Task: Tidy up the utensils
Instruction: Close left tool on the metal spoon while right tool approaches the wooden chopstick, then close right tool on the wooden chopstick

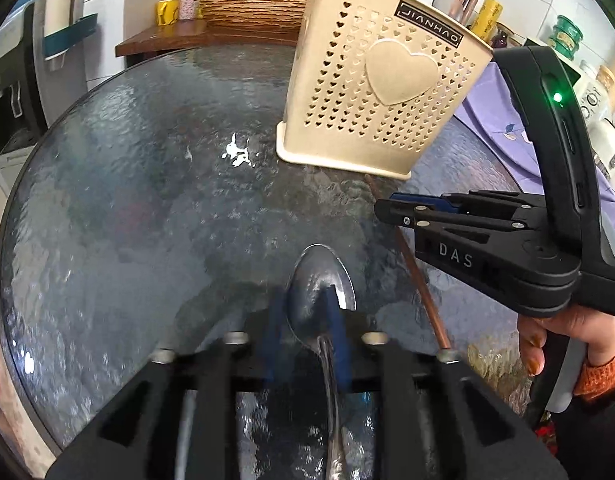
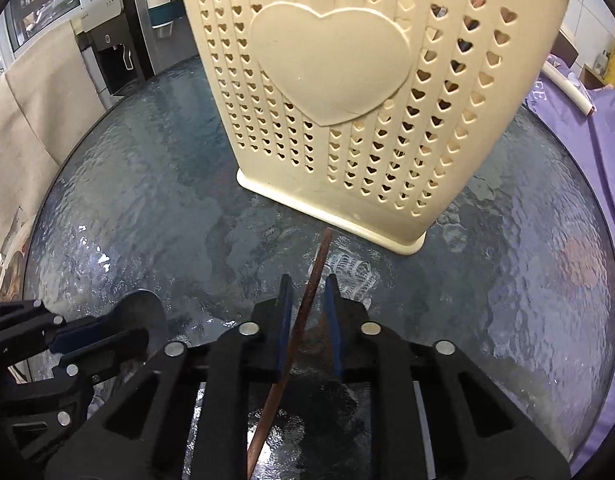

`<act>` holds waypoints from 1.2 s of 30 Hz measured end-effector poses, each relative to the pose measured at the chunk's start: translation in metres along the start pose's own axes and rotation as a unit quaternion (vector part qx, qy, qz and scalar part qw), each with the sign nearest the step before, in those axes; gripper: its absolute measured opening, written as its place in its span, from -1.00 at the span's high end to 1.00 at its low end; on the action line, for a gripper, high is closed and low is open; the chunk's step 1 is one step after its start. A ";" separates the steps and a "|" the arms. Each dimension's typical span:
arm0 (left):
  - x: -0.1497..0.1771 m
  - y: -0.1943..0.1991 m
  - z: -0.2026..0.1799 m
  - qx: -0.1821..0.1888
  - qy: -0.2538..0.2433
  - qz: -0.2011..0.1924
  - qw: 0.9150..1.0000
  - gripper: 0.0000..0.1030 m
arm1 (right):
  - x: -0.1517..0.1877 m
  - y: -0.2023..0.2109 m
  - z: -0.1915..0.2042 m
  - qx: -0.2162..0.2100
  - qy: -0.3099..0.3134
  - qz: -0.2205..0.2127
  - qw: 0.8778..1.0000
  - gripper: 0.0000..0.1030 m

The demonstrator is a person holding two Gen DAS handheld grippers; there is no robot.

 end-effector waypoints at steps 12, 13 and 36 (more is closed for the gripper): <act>-0.014 -0.004 -0.009 -0.014 -0.030 0.007 0.999 0.14 | -0.002 0.001 -0.008 -0.015 0.003 0.013 1.000 0.77; -0.012 -0.002 -0.011 -0.022 -0.030 0.005 0.999 0.12 | -0.002 0.001 -0.008 -0.017 0.003 0.012 1.000 0.77; -0.005 0.002 -0.046 -0.099 -0.077 -0.030 0.992 0.30 | -0.003 0.000 -0.010 -0.028 -0.008 0.004 1.000 0.87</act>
Point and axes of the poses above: each gripper's, at about its wrist camera, not at the fingertips, and y roughly against the way its jaws point, z to its left, x to its underside, the point moved 3 cm from there along -y, roughly the way its jaws point, and after that the axes turned 6 degrees about -x, right-handed, at the moved point
